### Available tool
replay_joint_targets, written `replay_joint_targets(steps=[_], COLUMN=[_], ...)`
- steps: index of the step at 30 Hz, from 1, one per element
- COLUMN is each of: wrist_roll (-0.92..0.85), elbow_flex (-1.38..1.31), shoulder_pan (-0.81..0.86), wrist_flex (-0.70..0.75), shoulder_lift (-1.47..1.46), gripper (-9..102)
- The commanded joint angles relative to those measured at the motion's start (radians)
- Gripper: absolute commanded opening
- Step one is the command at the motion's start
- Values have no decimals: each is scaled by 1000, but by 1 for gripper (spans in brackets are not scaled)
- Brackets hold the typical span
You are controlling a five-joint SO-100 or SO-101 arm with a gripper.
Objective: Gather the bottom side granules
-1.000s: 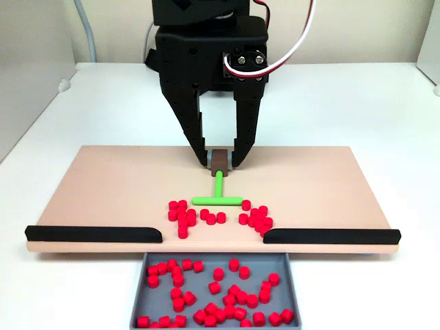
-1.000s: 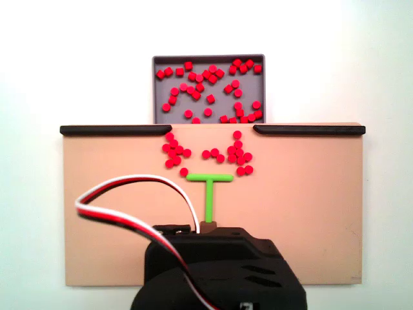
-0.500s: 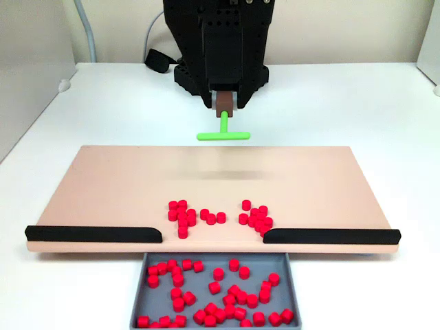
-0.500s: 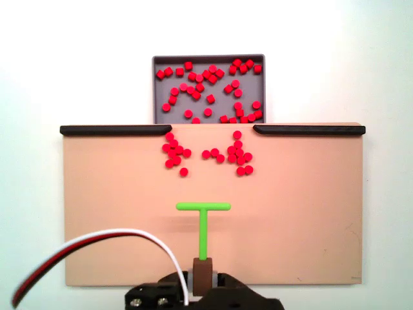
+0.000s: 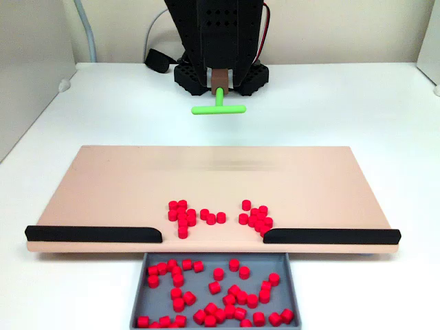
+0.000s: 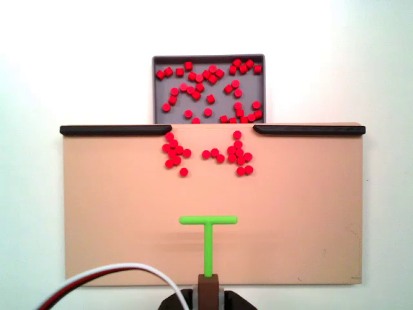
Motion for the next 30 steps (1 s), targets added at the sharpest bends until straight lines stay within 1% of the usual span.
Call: replay_joint_targets(steps=[1,13,16,21,30], wrist_roll=[-6,-29,-60,-23,-15], elbow_flex=[-26,-32,-32,-32,-32], shoulder_pan=[5,0,11,-2,-26], wrist_flex=[-2,-5,-12,-5,-12], shoulder_lift=[12,6,6,21,31], gripper=[0,0,0,0,0])
